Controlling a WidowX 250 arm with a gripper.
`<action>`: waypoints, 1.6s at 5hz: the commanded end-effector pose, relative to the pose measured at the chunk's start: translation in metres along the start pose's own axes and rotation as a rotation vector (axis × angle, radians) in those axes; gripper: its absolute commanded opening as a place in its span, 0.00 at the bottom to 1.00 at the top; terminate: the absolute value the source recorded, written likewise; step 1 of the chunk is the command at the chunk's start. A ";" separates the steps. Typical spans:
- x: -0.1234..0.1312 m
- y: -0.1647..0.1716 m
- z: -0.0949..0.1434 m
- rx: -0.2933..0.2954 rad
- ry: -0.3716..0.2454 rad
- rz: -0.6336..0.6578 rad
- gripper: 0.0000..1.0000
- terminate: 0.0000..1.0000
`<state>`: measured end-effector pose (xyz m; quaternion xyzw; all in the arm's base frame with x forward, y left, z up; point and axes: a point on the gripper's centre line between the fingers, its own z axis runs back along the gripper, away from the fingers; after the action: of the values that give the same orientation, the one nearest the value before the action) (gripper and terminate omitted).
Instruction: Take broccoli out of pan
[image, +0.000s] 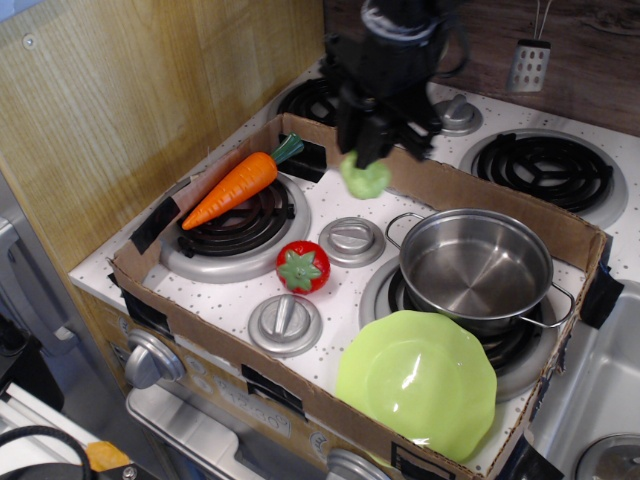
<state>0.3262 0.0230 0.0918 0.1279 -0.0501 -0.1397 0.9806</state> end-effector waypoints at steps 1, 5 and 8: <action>0.048 0.045 -0.016 0.023 -0.080 -0.098 0.00 0.00; 0.067 0.035 -0.031 -0.022 -0.020 -0.031 1.00 0.00; 0.048 0.026 0.035 0.098 0.068 0.007 1.00 0.00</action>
<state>0.3613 0.0286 0.1019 0.1735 0.0257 -0.1347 0.9752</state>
